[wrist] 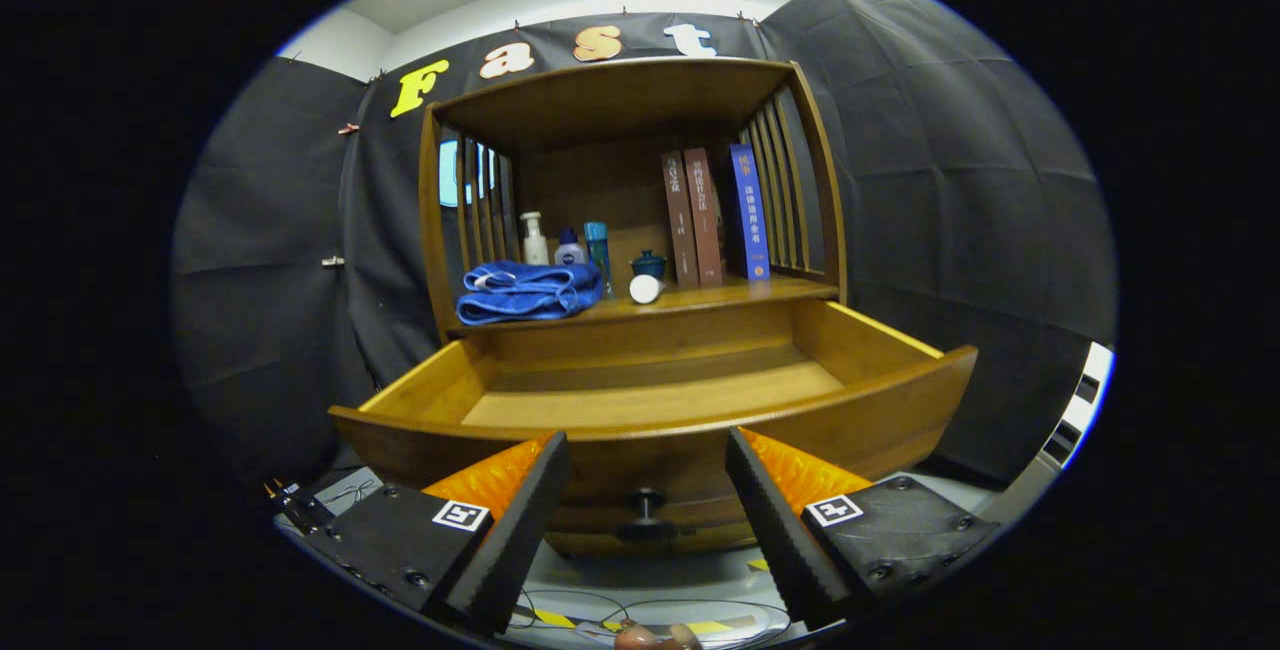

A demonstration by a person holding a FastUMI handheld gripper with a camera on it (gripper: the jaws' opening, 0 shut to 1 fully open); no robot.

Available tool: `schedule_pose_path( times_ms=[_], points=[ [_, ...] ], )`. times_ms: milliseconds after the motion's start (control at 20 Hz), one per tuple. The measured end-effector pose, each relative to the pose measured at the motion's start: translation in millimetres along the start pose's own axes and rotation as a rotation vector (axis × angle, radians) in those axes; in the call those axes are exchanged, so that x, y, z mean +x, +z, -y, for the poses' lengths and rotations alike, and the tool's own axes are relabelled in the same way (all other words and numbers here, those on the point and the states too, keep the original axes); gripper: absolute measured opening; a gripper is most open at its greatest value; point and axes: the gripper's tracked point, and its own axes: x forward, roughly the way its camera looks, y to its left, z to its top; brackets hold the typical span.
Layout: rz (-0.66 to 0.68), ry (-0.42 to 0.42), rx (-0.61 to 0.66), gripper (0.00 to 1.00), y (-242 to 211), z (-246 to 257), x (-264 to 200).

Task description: Pull open the drawer, take out the items inside it, and place them on the countertop above the cabinet.

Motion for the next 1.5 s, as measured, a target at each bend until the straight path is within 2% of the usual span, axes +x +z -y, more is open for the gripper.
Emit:
schedule_pose_path(
  times_ms=[250,750,1500],
  points=[
    [-0.037,0.002,-0.022,0.99,-18.4,-0.1,16.6],
    [-0.038,0.003,-0.038,1.00,-11.1,-2.6,36.4],
    [-0.020,0.001,-0.015,1.00,16.4,-8.4,149.5]
  ],
)
